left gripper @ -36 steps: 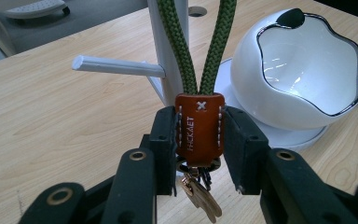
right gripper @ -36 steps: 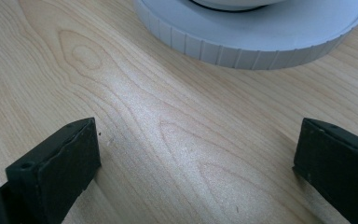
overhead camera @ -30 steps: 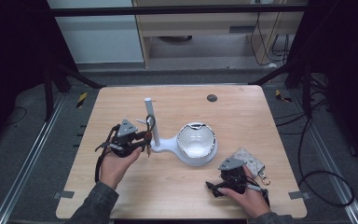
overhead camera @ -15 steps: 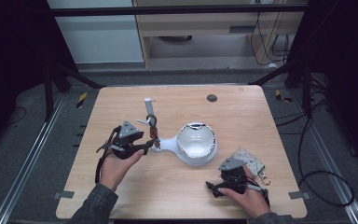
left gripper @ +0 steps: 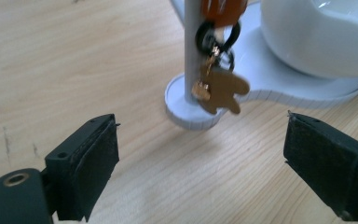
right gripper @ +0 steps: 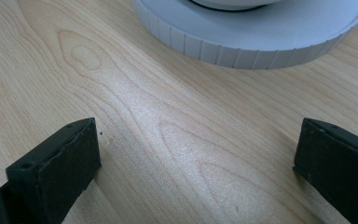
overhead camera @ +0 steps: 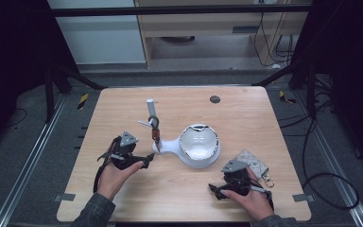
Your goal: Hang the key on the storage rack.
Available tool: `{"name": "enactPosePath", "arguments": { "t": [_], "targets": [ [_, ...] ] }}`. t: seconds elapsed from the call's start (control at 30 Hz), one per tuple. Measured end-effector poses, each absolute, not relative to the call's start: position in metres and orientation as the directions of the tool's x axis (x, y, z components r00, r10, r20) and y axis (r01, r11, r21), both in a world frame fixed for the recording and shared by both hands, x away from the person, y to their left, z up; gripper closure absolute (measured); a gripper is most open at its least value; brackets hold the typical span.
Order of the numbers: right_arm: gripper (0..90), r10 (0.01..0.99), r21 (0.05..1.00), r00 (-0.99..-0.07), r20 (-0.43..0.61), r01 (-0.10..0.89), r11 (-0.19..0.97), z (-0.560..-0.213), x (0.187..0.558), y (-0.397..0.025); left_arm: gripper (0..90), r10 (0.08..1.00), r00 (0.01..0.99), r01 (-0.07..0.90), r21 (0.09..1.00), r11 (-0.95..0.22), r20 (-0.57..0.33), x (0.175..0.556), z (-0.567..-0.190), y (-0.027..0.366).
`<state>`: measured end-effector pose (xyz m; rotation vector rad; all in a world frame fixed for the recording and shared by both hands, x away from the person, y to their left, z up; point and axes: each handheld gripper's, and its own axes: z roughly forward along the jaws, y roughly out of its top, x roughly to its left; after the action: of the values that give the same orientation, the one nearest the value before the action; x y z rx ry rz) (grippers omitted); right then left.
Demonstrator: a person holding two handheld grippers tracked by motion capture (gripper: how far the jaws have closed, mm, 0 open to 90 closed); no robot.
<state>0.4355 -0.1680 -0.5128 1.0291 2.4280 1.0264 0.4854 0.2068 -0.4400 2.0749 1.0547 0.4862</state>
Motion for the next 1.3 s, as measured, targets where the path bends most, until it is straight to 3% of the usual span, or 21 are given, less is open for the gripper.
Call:
{"name": "enactPosePath", "arguments": {
  "t": [0.37,0.63,0.87,1.3],
  "targets": [
    [5.6,0.674,0.649,-0.738,-0.024,0.501,0.572,-0.495,0.434,-0.172,5.8,0.797,0.604,0.527,0.736,-0.426,0.029,0.479,-0.47,0.223],
    [5.6,0.712,0.576,-0.697,-0.082,0.55,0.604,-0.455,0.44,-0.202,6.0,0.794,0.608,0.542,0.727,-0.422,0.008,0.479,-0.483,0.235],
    [11.1,0.766,0.531,-0.636,-0.092,0.62,0.578,-0.429,0.453,-0.23,6.6,0.818,0.576,0.569,0.717,-0.403,0.003,0.482,-0.493,0.244],
    [10.2,0.786,0.394,-0.615,-0.068,0.707,0.588,-0.435,0.472,-0.249,6.6,0.826,0.564,0.586,0.702,-0.405,0.005,0.485,-0.498,0.245]
  ]
}}
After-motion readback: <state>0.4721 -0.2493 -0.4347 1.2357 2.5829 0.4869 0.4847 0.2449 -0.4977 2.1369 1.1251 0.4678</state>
